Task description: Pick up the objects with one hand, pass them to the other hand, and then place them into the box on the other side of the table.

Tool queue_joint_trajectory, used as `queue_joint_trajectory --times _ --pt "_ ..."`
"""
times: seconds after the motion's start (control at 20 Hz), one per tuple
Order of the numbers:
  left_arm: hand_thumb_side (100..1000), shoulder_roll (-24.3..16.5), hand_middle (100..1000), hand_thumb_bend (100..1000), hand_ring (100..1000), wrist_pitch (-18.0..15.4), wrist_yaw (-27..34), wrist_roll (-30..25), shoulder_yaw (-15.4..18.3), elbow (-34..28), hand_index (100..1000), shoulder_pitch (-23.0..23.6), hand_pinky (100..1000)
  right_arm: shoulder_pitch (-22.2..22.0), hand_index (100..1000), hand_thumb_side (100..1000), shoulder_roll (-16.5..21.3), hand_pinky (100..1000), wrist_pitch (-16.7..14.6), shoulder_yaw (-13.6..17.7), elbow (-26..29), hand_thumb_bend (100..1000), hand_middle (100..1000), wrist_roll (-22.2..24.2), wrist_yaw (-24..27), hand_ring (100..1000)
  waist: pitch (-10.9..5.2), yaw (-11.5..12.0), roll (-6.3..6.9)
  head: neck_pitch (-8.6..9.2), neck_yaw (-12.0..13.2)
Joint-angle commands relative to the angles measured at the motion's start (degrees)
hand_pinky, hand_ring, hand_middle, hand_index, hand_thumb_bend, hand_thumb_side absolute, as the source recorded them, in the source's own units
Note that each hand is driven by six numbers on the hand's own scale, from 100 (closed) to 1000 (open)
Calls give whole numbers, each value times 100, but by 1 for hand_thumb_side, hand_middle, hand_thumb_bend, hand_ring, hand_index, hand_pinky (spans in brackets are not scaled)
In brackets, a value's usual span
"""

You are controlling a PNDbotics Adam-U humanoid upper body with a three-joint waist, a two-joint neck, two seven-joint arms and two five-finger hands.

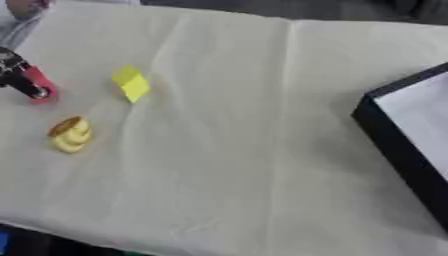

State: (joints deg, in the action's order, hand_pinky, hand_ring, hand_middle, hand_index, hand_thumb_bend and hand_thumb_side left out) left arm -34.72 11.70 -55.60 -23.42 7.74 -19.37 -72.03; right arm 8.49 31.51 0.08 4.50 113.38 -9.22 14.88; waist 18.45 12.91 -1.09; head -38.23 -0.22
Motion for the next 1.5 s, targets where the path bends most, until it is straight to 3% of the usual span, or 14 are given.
queue_joint_trajectory --times 0.05,0.4,0.65,0.7,0.75,1.0,1.25,1.5 --pt "100 -115 568 136 666 -52 131 -101 60 -349 538 -169 834 12 1000 227 166 974 -31 55 121 100 977 -6 18 928 -182 12 35 -14 -67" --pt "100 -43 539 105 628 -150 462 -135 79 -1020 515 -166 802 54 1000 217 205 973 -72 59 121 100 976 4 59 927 -207 10 38 -14 -208" --pt "100 160 536 112 620 -584 506 296 -215 -1773 516 55 794 342 1000 188 390 970 -154 3 121 100 975 61 262 928 -256 9 23 -38 -487" --pt "100 216 535 111 620 -677 513 389 -218 -1925 514 125 790 422 1000 223 430 969 -167 -12 121 100 974 81 317 929 -268 10 19 -34 -528" --pt "100 268 530 111 612 -768 527 480 -222 -2074 512 198 785 500 1000 180 467 969 -172 -27 121 100 975 96 376 929 -277 9 17 -25 -560" --pt "100 575 532 123 600 -1196 572 908 -304 -2770 511 582 770 1010 1000 224 704 969 -90 -212 121 100 992 288 705 944 -342 12 -5 -39 -766" --pt "100 1099 521 100 587 -1616 278 1328 -245 -3452 510 1000 750 1636 1000 270 974 972 230 -659 121 100 1000 509 902 961 -421 17 -24 -105 -975" --pt "100 1638 518 100 580 -2063 160 1775 -62 -4179 513 1517 737 2122 1000 293 944 976 675 -1132 121 106 1000 616 964 971 -460 7 -22 -166 -1076"
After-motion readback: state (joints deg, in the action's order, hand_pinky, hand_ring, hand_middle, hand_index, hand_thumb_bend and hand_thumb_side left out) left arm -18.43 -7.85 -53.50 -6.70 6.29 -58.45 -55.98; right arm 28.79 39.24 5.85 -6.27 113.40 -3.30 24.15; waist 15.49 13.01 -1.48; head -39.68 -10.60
